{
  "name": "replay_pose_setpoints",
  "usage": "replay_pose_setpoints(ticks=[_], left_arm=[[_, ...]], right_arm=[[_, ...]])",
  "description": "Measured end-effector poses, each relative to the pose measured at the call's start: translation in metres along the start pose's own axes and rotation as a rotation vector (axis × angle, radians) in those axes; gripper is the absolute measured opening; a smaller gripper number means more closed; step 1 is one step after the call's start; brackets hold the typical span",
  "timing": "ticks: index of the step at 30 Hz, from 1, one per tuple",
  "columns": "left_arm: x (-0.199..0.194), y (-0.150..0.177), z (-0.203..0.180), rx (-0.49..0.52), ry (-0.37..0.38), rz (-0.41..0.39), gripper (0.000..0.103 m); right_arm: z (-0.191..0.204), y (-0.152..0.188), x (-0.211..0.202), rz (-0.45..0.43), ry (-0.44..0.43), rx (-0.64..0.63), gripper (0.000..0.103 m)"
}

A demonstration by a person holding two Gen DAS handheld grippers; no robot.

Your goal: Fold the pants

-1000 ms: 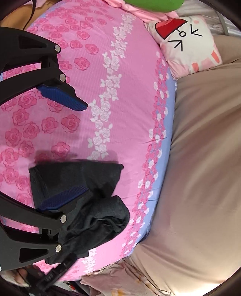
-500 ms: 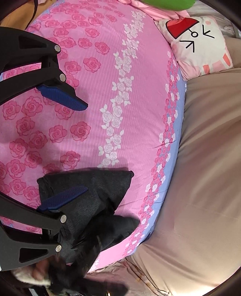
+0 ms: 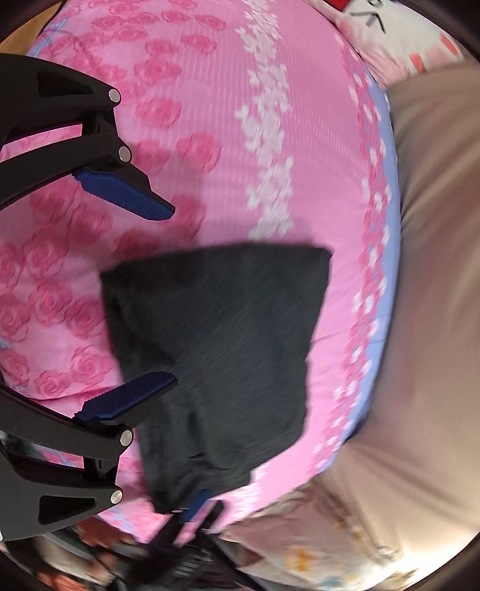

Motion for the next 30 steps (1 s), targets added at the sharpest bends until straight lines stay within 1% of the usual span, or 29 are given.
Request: replay_pose_setpoints(ticks=[2, 4, 6, 7, 9, 11, 12, 14, 15, 16, 18, 19, 20, 21, 22, 24, 26, 27, 28, 29, 30], left_arm=[[0.006, 0.007, -0.01, 0.032, 0.001, 0.024, 0.082], [0.011, 0.013, -0.014, 0.057, -0.029, 0.038, 0.082], [0.019, 0.016, -0.013, 0.08, -0.081, 0.046, 0.082], [0.02, 0.015, -0.012, 0.088, -0.097, 0.044, 0.082], [0.023, 0.015, -0.01, 0.094, -0.116, 0.043, 0.082], [0.025, 0.015, -0.007, 0.09, -0.128, 0.047, 0.082], [0.026, 0.015, -0.007, 0.091, -0.13, 0.047, 0.082], [0.028, 0.016, -0.005, 0.085, -0.133, 0.048, 0.082], [0.029, 0.016, -0.003, 0.082, -0.133, 0.054, 0.082], [0.03, 0.017, -0.002, 0.08, -0.131, 0.058, 0.082], [0.033, 0.019, 0.002, 0.084, -0.147, 0.066, 0.082], [0.035, 0.02, 0.004, 0.082, -0.15, 0.071, 0.082], [0.035, 0.021, 0.006, 0.077, -0.146, 0.076, 0.082], [0.033, 0.021, 0.01, 0.063, -0.129, 0.075, 0.082], [0.029, 0.02, 0.014, 0.049, -0.11, 0.069, 0.082], [0.019, 0.015, 0.024, 0.018, -0.077, 0.048, 0.082], [0.009, 0.009, 0.038, -0.013, -0.056, 0.026, 0.082], [0.001, 0.005, 0.05, -0.039, -0.055, 0.009, 0.082], [-0.005, 0.003, 0.061, -0.062, -0.061, -0.008, 0.082], [-0.011, 0.001, 0.071, -0.081, -0.075, -0.023, 0.082], [-0.02, -0.001, 0.087, -0.107, -0.105, -0.044, 0.082]], right_arm=[[-0.009, 0.003, 0.014, 0.033, 0.024, 0.032, 0.055], [-0.014, 0.004, 0.022, 0.053, 0.016, 0.07, 0.055], [-0.015, 0.002, 0.027, 0.046, -0.004, 0.103, 0.059], [-0.013, 0.001, 0.028, 0.044, -0.015, 0.109, 0.063], [-0.01, -0.002, 0.035, 0.041, -0.024, 0.122, 0.064], [-0.006, -0.001, 0.042, 0.035, -0.012, 0.098, 0.063], [-0.004, 0.0, 0.042, 0.029, -0.005, 0.078, 0.06], [-0.002, 0.002, 0.046, 0.024, 0.019, 0.04, 0.044], [-0.004, 0.003, 0.048, 0.028, 0.022, 0.041, 0.04], [-0.006, 0.003, 0.048, 0.027, 0.026, 0.048, 0.032], [-0.01, 0.002, 0.047, 0.028, 0.012, 0.069, 0.027], [-0.009, 0.002, 0.046, 0.025, 0.0, 0.083, 0.023], [-0.006, -0.001, 0.042, 0.015, -0.02, 0.101, 0.017], [-0.001, -0.004, 0.039, 0.004, -0.034, 0.108, 0.014], [0.005, -0.008, 0.037, -0.004, -0.047, 0.103, 0.013], [0.036, -0.017, 0.034, -0.016, -0.094, 0.054, 0.013], [0.082, -0.023, 0.042, -0.006, -0.164, -0.013, 0.012], [0.102, -0.023, 0.047, 0.008, -0.196, -0.038, 0.012], [0.135, -0.019, 0.059, 0.032, -0.244, -0.082, 0.012], [0.16, -0.013, 0.069, 0.056, -0.281, -0.117, 0.012], [0.189, -0.004, 0.083, 0.088, -0.326, -0.153, 0.012]])
Point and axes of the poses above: each gripper's, at about its wrist camera, not at the fingertips, and x roughly the way its jaws point, z to its left, y to its underside, the point moved 2 cm from there along x, roughly the way its jaws point, and after that the axes turned 15 degrees about -z, right-handed, at the moved point
